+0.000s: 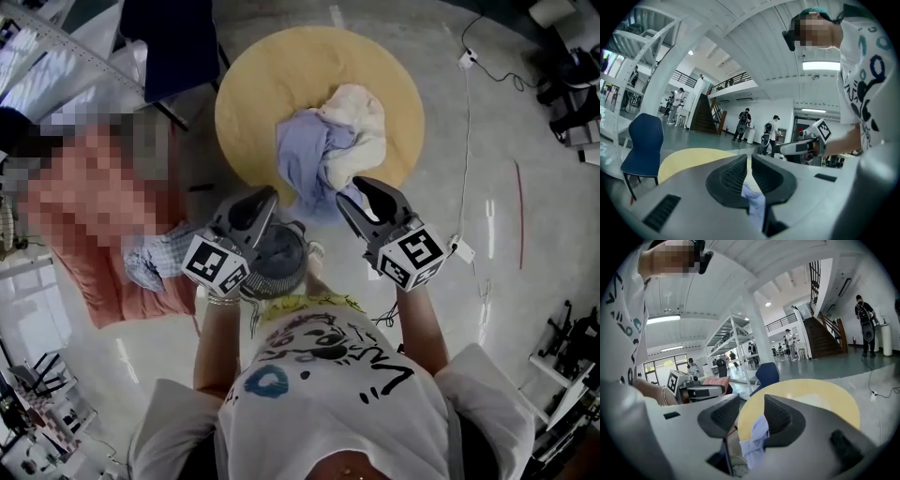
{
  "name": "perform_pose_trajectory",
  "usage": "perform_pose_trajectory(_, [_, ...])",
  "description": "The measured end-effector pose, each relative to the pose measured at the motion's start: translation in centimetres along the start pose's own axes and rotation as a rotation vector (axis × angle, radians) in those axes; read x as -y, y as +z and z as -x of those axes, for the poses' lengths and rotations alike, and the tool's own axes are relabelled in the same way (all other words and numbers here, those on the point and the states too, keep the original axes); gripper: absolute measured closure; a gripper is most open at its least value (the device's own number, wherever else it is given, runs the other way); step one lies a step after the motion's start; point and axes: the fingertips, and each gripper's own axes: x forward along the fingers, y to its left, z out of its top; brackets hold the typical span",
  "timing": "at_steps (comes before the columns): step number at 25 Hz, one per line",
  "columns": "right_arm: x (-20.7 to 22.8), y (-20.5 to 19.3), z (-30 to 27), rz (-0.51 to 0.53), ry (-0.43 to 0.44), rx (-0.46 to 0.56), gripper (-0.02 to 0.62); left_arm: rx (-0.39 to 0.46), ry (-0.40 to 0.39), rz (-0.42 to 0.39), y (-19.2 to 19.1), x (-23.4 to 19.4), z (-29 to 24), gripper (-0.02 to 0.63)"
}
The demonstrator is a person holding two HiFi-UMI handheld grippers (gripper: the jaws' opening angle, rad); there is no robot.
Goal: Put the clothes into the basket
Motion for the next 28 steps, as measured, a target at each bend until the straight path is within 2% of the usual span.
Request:
perform_pose_trajectory(6, [4.0,-3.5,-2.6,-0.013,-0.004,-0.095,0.419,-0.059,0.041,0.018,-2.7,-2.0,-3.3,0.584])
perform_pose_trajectory(7, [4.6,-4.0,-2.9,-0.016,-0.008,-0.108,0.414,-0.069,0.043,0.020,-3.1,-2.2,-3.7,0.569])
perform_pose_trajectory(9, [5.4,-5.1,-3.5,-0.021,-0.022,-0.131,0.407,-0.098,0.042,0.026,-4.0,-2.5,-4.3,0.477])
perform_pose_trajectory(14, [7.6,-8.7,-4.7,-0.021,-0.066,-0.229,0.370,-0.140,0.019,0.054,-6.2,-2.7,-5.5,0.476])
perform_pose_trajectory(18, [8.6,-11.4,-6.2,-0.033,-0.066,-0.289,0.335,-0.176,0.008,0.074,-8.2,-3.4,-6.7,0.476])
perform_pose_trajectory(28, [9.9,-15.0,-10.5,0.001,-0.059,-0.377,0.328,-0.217,0.014,0.107,-10.4,-4.4,-8.6,0.476])
